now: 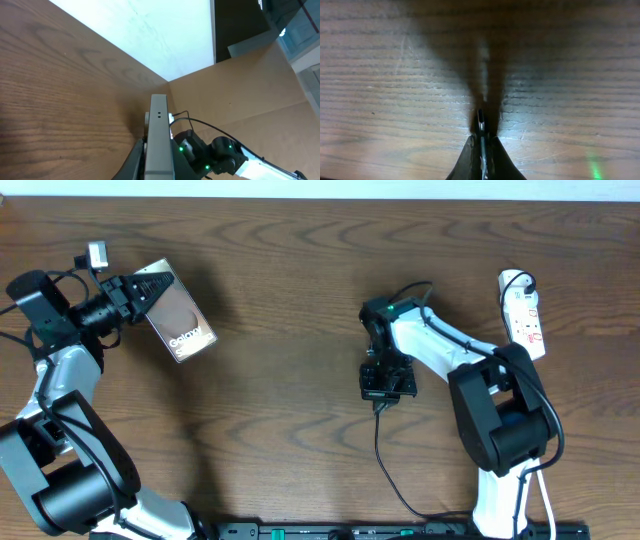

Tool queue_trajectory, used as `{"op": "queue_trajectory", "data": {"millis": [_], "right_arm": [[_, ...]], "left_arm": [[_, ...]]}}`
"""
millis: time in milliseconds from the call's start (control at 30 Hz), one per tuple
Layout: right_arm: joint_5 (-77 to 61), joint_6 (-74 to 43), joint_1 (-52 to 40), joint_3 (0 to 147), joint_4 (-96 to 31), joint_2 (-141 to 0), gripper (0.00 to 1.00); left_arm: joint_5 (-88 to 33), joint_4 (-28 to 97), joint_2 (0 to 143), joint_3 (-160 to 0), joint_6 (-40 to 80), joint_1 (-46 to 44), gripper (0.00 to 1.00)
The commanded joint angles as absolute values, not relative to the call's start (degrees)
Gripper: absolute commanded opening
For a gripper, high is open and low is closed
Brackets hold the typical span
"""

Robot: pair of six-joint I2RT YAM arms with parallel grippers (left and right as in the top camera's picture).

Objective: Plug charger to phone and switch on socket

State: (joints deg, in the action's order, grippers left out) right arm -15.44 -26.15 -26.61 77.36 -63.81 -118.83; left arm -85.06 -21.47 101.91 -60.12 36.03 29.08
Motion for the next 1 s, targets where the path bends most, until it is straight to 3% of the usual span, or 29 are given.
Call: {"op": "queue_trajectory", "data": {"millis": [0, 767, 967], "right_arm": [[-13.4, -27.2, -27.6, 73.9, -61.7, -120.1, 0.01], [-14.2, -27.0, -27.6, 71.8, -59.5, -120.1, 0.01], [-37.3, -9.0, -27.4, 71.9, -52.5, -120.1, 0.01]], "left_arm": [[-87.0, -22.0, 102.2, -60.1, 36.5, 29.0, 0.07], [-87.0, -22.0, 102.2, -60.1, 36.5, 28.9, 0.07], [-87.0, -22.0, 102.2, -60.1, 36.5, 28.9, 0.07]]}}
